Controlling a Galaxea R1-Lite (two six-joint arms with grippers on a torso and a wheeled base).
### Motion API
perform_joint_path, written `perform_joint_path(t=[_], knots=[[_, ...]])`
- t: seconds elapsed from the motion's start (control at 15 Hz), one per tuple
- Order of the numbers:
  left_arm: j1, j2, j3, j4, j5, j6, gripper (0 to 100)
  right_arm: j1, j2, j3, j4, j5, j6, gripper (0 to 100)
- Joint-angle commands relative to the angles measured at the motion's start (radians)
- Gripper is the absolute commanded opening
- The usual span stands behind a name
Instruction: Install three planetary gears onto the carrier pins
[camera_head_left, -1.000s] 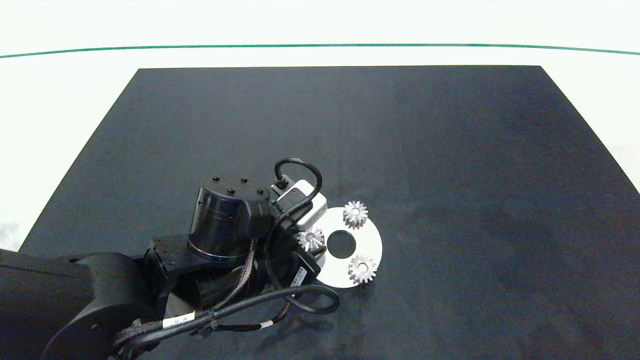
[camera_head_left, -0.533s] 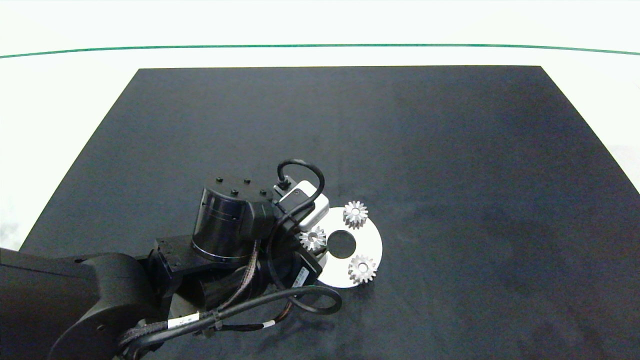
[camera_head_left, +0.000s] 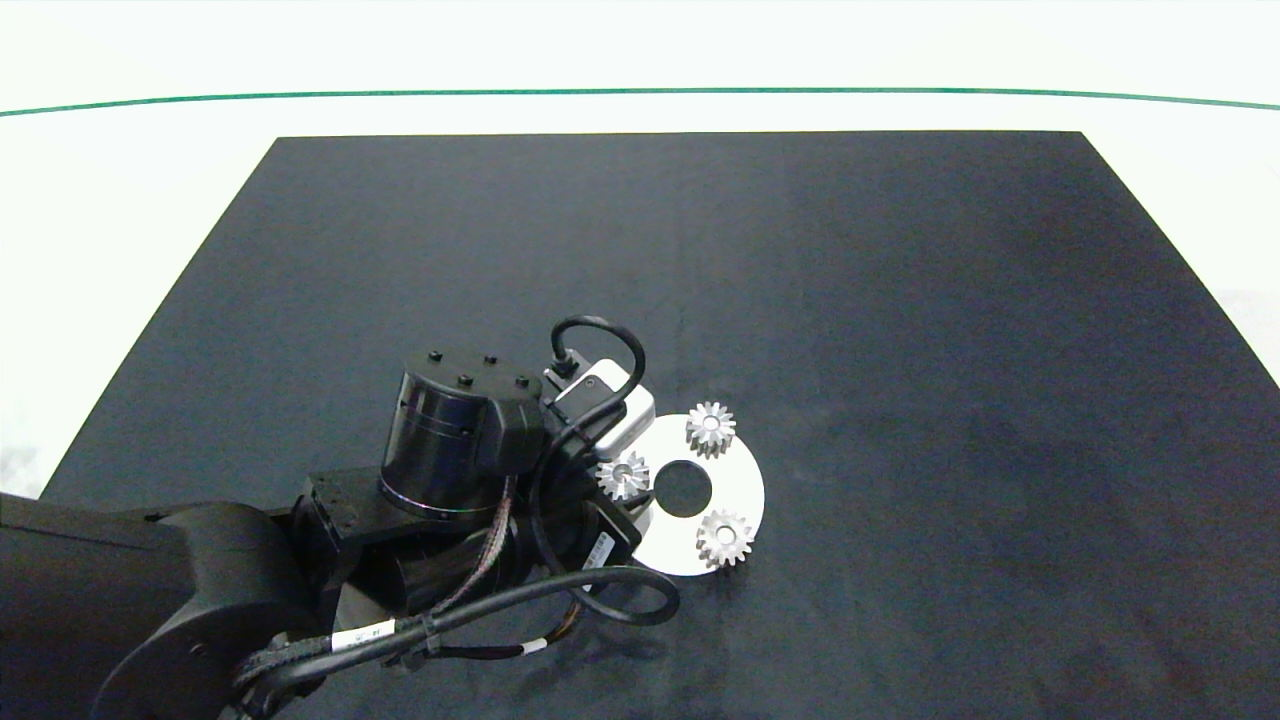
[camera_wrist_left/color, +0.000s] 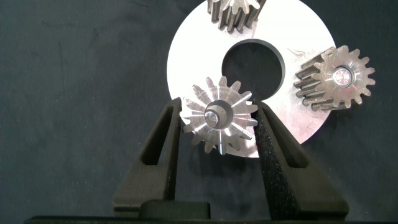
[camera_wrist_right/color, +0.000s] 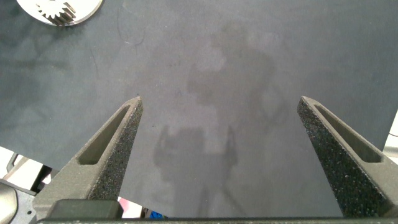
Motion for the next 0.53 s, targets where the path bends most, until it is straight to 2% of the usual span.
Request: perform_joint_path(t=[0.07, 0.53], knots=[[-0.001, -0.003, 0.0, -0.003, 0.001, 0.004, 7, 0.0, 0.0, 0.001, 0.002, -0.001, -0.002, 100], [-0.001, -0.012, 0.006, -0.003, 0.001, 0.004, 7, 0.003, -0.005, -0.001, 0.002, -0.001, -0.004, 100]])
